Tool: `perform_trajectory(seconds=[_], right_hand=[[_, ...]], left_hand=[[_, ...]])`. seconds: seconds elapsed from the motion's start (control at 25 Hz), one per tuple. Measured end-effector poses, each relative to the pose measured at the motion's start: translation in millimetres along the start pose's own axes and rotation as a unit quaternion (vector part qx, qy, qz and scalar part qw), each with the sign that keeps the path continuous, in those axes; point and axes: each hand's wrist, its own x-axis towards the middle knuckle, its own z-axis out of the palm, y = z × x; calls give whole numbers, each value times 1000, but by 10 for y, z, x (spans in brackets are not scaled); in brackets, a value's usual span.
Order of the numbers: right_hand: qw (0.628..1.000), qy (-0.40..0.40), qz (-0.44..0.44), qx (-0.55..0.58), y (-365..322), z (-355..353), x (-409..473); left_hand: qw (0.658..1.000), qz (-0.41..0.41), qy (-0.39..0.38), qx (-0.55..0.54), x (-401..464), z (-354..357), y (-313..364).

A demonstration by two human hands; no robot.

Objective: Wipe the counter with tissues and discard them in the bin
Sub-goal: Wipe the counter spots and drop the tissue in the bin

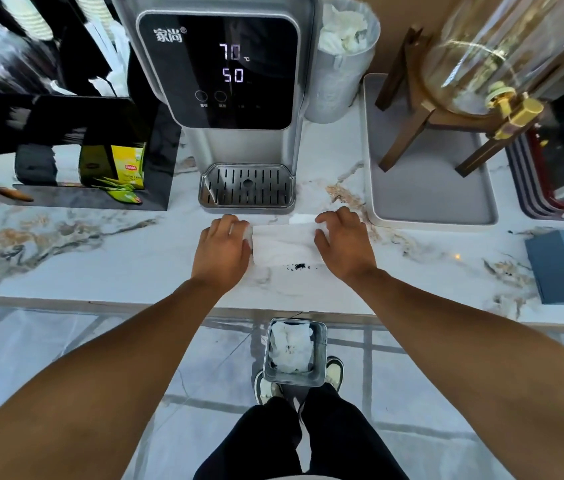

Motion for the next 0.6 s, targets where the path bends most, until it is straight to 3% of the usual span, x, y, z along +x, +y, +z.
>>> perform_trajectory(seconds=[0.12,0.24,0.6], right_hand=[[997,-58,-43,40,-25,66,39],[989,-105,-32,98,-12,163,53],[988,-10,25,154,-16,294,174]], left_hand=[[999,-11,-6,40,-182,113,-205],[999,-4,-16,51,-208,208,-301],[997,58,-6,56,-154,361,-438]])
